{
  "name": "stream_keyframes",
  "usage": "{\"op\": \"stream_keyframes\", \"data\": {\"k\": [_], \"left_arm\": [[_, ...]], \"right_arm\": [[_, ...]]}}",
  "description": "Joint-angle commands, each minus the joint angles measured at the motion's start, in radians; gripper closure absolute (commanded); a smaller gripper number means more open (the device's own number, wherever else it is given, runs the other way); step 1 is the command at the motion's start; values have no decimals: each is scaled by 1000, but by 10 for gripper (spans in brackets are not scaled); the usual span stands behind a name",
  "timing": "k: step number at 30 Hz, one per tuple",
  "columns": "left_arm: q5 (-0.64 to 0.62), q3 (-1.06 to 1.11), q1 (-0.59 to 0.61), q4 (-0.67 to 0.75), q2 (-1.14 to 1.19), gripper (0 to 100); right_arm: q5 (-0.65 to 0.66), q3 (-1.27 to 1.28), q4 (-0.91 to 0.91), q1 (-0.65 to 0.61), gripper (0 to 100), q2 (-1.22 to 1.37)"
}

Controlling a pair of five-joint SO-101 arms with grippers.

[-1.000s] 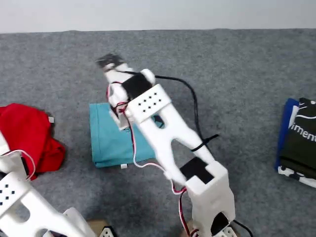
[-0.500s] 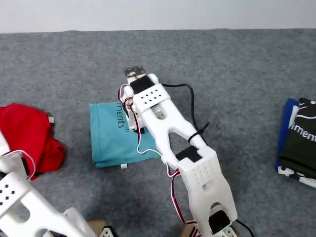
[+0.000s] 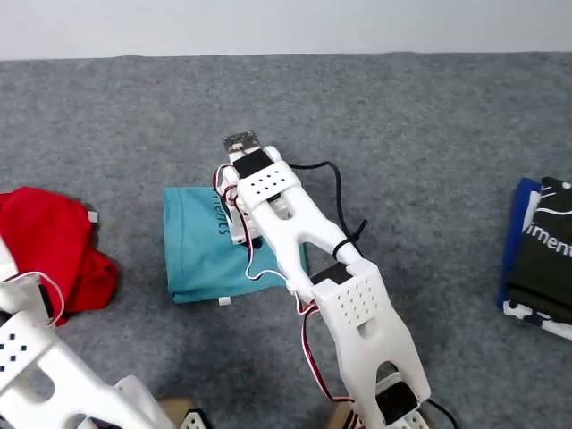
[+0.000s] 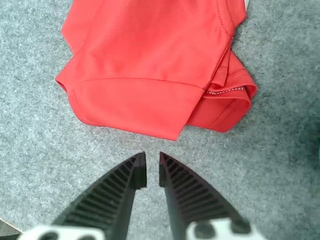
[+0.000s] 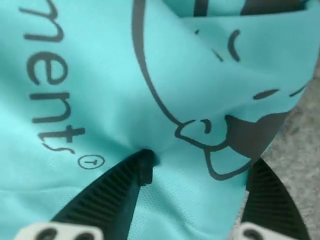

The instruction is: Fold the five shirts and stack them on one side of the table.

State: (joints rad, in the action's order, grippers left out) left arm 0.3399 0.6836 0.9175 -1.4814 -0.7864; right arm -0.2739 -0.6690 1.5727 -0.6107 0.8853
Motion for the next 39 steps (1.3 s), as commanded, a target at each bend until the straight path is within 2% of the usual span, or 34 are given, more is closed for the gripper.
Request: {"op": "stream_keyframes", "data": {"k": [1,5,12,16,20,26,31,34,39], "left_arm": [[-5,-4,6,-9,-23,949],[-5,-4,5,-9,-23,949],[-5,-4,2,-9,-23,949],[-5,-4,2,-9,-23,949],[-5,-8,2,-9,-23,949],[-2,-12,2,-11,-23,949],[-2,-12,2,-11,-23,949],[-3,-10,2,-11,-23,949],[-5,-5,2,-11,-23,949]], "right_arm": [[9,14,30,22,794,41],[164,-28,48,22,996,51],[216,-126,228,56,988,35],[304,-89,225,107,988,-61],[347,51,225,128,988,-197],[450,407,223,133,988,-512],[640,624,220,219,988,-716],[806,643,213,328,988,-708],[1089,632,24,478,988,-624]]}}
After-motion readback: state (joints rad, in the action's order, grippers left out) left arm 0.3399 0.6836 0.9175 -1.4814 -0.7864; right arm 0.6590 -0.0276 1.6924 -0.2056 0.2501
